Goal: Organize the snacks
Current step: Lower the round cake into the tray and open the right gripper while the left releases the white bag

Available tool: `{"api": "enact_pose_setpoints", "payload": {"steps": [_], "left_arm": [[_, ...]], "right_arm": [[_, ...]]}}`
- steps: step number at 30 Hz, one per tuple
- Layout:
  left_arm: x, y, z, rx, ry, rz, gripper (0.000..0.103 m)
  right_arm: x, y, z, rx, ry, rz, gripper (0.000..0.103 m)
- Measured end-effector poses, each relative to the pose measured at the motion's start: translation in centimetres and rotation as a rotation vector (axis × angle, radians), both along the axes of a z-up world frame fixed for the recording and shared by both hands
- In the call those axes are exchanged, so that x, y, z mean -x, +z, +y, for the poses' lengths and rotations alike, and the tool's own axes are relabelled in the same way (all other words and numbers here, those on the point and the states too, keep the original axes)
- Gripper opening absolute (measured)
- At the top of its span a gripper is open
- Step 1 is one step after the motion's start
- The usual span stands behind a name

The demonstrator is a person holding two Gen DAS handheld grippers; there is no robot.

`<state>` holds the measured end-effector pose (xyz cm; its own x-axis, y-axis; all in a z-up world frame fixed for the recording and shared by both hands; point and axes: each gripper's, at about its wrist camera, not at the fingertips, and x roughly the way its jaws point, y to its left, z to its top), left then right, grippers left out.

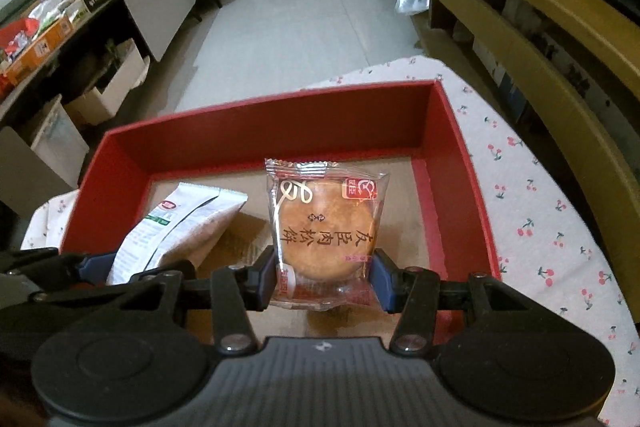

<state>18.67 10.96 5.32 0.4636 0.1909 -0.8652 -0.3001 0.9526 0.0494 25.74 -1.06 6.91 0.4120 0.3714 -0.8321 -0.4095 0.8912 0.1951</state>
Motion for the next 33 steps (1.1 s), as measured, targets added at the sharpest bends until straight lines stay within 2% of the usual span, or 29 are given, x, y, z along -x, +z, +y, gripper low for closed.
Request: {"api": "enact_pose_setpoints", "payload": {"steps": [13,18,28,33], "left_arm": [[0.0,-0.9,0.2,0.012,0.017,0.032,0.055],[0.2,-0.7,0.3,0.012,0.022,0.025,0.059],[0.8,1.0,0.9,0.027,0.028,-0.024,0.075],[1.6,2.2,1.1,0.043,0.029,-0.052,0.077]], "right_arm": [[-0.3,-1.7,0.4,0.043,0.015,0.032,0.05],[0.1,-1.3,0.5,0.049,0.02,0.005,0.051],[0.3,0.2,-0.1,0.021,-0.003,-0.031,0.055],[0.4,0.9,-0.3,0.01,-0.015,-0.048,0.056]]}}
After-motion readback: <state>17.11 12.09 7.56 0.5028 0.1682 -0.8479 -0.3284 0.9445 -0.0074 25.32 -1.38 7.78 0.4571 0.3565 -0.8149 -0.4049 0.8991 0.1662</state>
